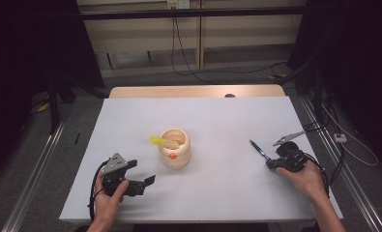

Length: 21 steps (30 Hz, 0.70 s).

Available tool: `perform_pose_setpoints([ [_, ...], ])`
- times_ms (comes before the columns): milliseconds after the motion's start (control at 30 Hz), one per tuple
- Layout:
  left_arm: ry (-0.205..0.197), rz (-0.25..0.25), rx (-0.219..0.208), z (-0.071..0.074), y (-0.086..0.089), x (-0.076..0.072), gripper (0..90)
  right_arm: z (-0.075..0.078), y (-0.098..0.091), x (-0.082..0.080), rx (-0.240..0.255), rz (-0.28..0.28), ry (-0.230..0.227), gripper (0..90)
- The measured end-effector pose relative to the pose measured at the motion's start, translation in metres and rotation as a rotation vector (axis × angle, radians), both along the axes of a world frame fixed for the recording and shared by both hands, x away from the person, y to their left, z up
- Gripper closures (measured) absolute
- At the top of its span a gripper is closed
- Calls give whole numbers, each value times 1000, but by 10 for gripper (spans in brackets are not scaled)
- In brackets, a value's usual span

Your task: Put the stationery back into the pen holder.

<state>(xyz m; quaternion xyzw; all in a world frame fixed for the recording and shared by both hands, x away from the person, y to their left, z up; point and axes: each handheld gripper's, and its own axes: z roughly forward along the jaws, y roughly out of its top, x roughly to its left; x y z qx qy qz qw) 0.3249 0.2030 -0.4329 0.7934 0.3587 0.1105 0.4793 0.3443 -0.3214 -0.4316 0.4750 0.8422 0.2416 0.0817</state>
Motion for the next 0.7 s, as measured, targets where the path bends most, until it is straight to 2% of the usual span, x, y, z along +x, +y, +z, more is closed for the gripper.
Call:
perform_pose_setpoints([
  [233, 0, -2, -6, -1, -1, 0, 68, 1, -7, 1, -6, -30, -18, 900],
  [500, 2, -2, -2, -1, -1, 0, 68, 1, -8, 3, -42, -33, -14, 900],
  [567, 2, -3, -1, -1, -1, 0, 68, 0, -9, 4, -32, -32, -14, 900],
  [700, 2, -7, 5, -1, -2, 0, 68, 1, -11, 5, -43, -34, -17, 900],
])
